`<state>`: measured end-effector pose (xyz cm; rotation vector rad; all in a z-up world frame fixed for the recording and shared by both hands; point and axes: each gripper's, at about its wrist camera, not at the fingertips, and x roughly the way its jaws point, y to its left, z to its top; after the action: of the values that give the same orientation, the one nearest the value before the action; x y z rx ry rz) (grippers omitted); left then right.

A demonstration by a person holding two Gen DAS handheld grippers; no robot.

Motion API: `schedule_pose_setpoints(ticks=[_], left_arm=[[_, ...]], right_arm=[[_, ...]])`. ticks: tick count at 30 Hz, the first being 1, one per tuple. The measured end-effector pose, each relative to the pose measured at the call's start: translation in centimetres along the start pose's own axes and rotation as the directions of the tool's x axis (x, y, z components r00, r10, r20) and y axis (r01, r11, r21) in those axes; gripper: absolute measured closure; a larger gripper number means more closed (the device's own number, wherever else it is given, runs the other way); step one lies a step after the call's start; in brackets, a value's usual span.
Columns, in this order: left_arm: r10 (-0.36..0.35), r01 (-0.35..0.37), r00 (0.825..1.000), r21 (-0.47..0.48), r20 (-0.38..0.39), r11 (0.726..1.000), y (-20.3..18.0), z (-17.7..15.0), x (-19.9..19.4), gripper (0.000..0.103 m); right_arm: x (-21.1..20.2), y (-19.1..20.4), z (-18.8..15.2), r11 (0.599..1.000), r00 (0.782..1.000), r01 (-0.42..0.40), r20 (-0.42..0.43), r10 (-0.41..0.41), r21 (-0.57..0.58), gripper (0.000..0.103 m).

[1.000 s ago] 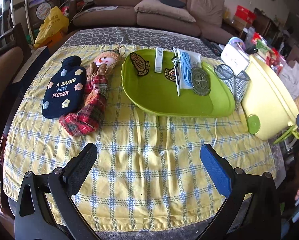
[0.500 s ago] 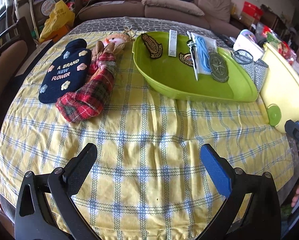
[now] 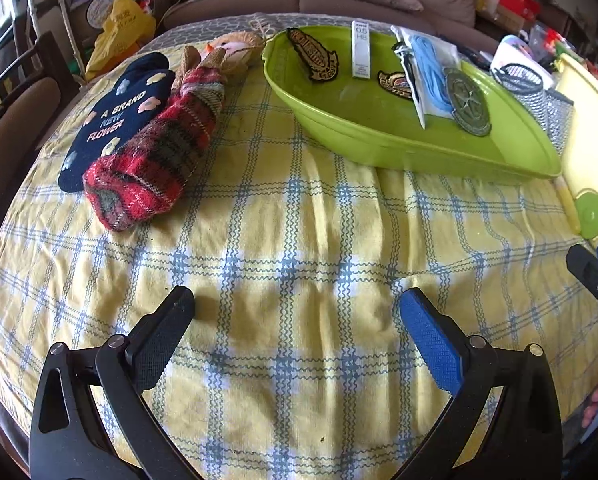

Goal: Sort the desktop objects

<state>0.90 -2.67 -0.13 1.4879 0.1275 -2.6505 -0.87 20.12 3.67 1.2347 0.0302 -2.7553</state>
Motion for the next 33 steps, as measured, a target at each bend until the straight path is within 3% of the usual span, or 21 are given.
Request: schedule_pose_setpoints(ticks=[12, 21, 33], left_arm=[[0.033, -0.032, 0.997, -0.007, 0.064, 0.999, -0.5, -0.5, 0.1, 0.000], [0.031, -0.031, 0.997, -0.007, 0.064, 0.999, -0.6, -0.4, 0.1, 0.000], [0.031, -0.031, 0.997, -0.007, 0.064, 0.999, -0.6, -0.4, 0.2, 0.000]], right_arm=[[2.5, -1.2, -1.8, 0.996, 0.997, -0.014, -0.078, 0.021, 0.089, 0.000], [2.8, 0.1, -2.0, 0.998, 0.994, 0.055, -0.092, -0.054, 0.014, 0.000], [2.9, 0.1, -2.1, 0.998, 0.994, 0.066, -0.093, -0.065, 0.009, 0.000]])
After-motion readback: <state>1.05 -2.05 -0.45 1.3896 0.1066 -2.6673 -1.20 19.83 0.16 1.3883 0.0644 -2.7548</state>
